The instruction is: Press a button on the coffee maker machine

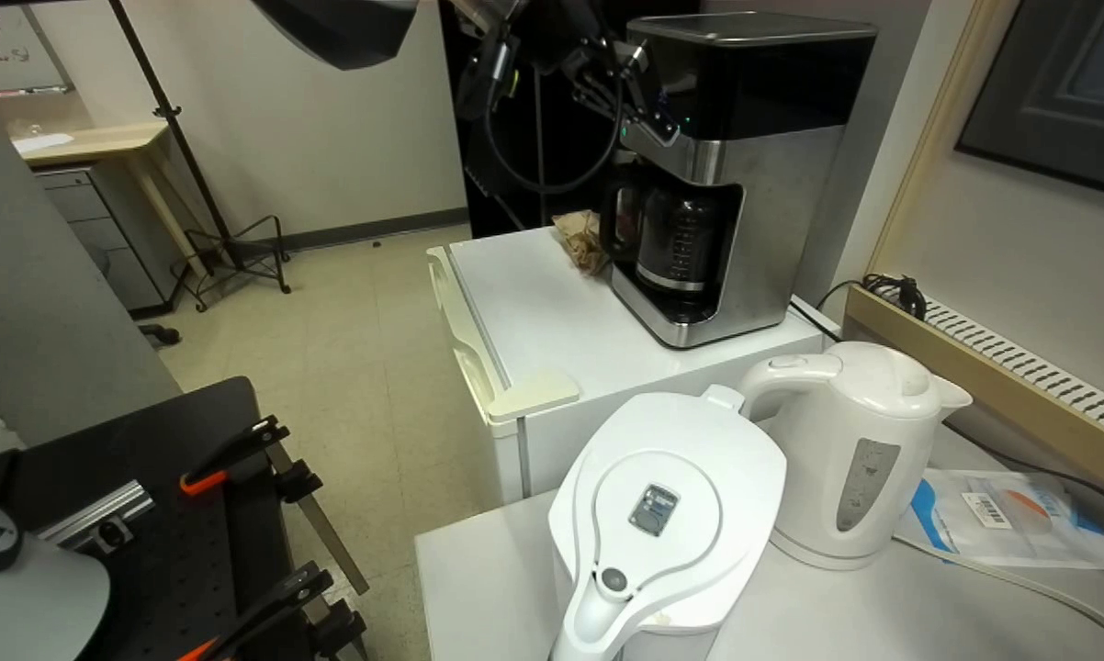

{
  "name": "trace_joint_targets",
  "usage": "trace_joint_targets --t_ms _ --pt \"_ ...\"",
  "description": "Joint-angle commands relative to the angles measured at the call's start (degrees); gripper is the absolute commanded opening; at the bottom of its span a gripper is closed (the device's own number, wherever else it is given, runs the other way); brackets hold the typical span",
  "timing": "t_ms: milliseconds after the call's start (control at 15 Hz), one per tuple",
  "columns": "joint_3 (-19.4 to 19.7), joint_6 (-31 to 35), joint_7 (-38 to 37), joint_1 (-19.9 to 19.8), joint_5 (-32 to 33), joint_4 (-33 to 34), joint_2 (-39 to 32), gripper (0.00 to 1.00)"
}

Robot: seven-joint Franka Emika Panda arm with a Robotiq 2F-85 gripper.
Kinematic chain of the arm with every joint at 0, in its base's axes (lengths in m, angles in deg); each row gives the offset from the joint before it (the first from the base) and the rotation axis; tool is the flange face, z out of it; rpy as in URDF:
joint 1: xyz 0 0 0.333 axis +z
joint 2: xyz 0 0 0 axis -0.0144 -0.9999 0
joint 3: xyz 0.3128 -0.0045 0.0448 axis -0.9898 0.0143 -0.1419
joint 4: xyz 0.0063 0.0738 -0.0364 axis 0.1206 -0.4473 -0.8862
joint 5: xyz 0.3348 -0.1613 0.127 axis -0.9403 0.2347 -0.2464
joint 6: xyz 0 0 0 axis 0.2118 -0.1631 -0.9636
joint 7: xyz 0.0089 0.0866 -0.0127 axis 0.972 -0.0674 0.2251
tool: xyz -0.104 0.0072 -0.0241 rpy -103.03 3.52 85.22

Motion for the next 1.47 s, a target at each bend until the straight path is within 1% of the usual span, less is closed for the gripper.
trace_joint_targets --t_ms 0,200,467,533,600,667,733,800,867,933,1000,1067,1133,1400 --pt "0.1 -3.9 -1.9 1.5 4.3 1.1 -5.0 0.0" --pt "1.4 -6.4 -2.5 3.7 7.1 1.3 -8.1 0.0" --pt "3.8 -9.0 -3.7 8.1 11.2 2.8 -12.2 0.0" --pt "13.1 -4.6 -3.2 16.1 8.1 3.2 -7.7 0.0" --pt "6.7 -9.3 -3.9 11.5 12.2 4.2 -13.9 0.0" --pt "8.7 -9.7 -4.0 13.7 12.6 4.9 -14.3 0.0" --pt "18.8 -5.7 -3.8 22.5 9.9 5.4 -10.2 0.0" --pt "11.6 -10.0 -4.3 17.0 13.6 6.3 -15.8 0.0" --pt "23.7 -6.3 -4.0 27.7 10.5 7.1 -11.6 0.0" --pt "26.1 -6.0 -4.2 30.0 10.9 7.9 -12.5 0.0" --pt "20.2 -9.3 -4.5 25.3 13.7 8.8 -16.4 0.0" --pt "32.7 -6.0 -4.5 36.6 10.9 9.2 -12.9 0.0" --pt "34.8 -5.6 -4.7 38.6 10.8 9.5 -13.2 0.0" --pt "52.1 -2.5 -5.0 54.9 8.9 10.2 -11.6 0.0"
